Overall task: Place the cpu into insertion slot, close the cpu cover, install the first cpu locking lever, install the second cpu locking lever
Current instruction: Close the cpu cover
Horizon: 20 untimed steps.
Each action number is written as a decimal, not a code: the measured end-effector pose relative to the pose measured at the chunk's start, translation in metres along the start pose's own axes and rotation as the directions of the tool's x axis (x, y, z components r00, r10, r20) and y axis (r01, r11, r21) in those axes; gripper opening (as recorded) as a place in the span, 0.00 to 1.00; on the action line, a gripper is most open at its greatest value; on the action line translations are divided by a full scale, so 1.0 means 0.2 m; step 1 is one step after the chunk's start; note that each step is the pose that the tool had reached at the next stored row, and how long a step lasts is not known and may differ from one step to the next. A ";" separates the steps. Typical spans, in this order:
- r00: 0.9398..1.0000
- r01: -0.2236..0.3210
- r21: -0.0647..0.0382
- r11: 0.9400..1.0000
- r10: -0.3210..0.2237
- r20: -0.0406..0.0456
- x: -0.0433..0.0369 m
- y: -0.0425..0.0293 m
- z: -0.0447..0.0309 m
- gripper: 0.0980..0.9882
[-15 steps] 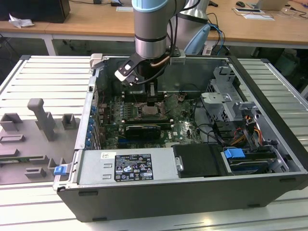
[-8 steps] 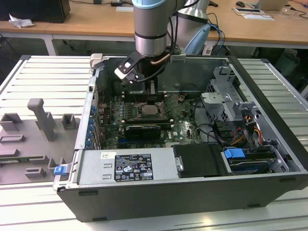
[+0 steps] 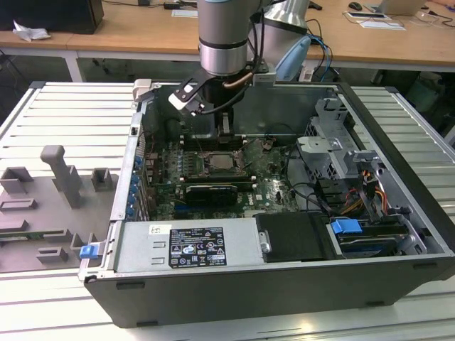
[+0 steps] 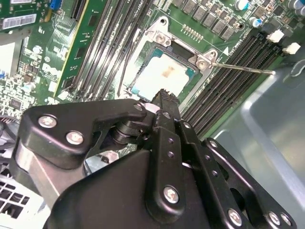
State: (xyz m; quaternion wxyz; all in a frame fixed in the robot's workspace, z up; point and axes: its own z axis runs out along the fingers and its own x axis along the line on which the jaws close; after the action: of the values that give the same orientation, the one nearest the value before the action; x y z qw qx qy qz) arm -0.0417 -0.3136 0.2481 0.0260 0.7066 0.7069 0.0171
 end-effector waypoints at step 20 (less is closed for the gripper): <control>1.000 0.000 0.002 1.000 0.000 0.000 -0.001 0.126 -0.100 0.01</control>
State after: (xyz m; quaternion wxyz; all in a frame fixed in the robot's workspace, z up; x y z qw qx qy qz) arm -0.0177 -0.3136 0.2696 0.0254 0.7067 0.7069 0.0162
